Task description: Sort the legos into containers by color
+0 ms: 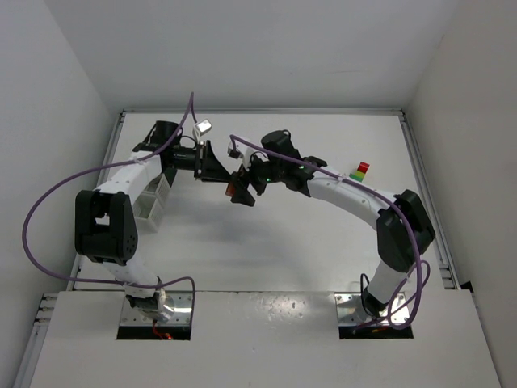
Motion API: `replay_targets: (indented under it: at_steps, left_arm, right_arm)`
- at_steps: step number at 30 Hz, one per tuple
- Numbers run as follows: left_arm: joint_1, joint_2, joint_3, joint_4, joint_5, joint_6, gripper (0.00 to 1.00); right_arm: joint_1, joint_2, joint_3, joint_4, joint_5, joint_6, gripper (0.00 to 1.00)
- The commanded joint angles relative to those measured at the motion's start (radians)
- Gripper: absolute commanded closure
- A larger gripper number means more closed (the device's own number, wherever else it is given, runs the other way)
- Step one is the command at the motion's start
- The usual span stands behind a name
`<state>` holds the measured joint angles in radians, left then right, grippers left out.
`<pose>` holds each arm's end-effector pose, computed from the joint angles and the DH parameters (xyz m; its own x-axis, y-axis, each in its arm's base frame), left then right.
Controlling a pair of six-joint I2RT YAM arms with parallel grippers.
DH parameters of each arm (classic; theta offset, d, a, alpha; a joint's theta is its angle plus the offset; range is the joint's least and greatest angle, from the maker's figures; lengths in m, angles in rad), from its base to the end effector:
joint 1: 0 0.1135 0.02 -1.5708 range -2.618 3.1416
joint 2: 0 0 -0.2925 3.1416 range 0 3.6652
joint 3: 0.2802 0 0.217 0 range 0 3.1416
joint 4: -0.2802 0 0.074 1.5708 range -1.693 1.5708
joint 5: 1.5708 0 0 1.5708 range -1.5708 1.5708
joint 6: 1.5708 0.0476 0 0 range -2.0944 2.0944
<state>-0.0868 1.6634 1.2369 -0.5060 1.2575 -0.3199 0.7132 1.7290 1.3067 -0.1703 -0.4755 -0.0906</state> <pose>0.3095 -0.0724 0.3019 -0.9455 -0.0150 -0.3253 0.3098 0.2667 -0.9126 0.2711 0.2634 0.3066 -0.3421 -0.4023 -0.8492 -0.9035 0.3891 0.1796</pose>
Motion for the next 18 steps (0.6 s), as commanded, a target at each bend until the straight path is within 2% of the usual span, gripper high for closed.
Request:
replay_targets:
  at_steps: [1,3,4,5,10,18]
  left_arm:
    - [0.015,-0.021,0.006,0.029,0.077,-0.002,0.91]
    - [0.015,-0.021,0.006,0.029,0.077,-0.002,0.91]
    - [0.015,-0.021,0.006,0.029,0.068,-0.002,0.93]
    - [0.015,-0.021,0.006,0.029,0.068,-0.002,0.93]
    - [0.015,-0.021,0.006,0.029,0.068,-0.002,0.93]
    - [0.015,-0.021,-0.013,0.029,0.059,-0.002,0.93]
  right_arm:
    - [-0.008,-0.023,-0.004,0.006,-0.012,-0.014,0.19]
    - [-0.008,-0.023,-0.004,0.006,-0.026,-0.024,0.25]
    - [-0.008,-0.023,-0.004,0.006,-0.04,-0.024,0.36]
    - [-0.008,-0.023,-0.004,0.006,-0.04,-0.024,0.38]
    - [-0.008,-0.023,-0.004,0.006,-0.04,-0.024,0.29]
    - [-0.008,-0.023,0.005,0.015,-0.04,-0.035,0.26]
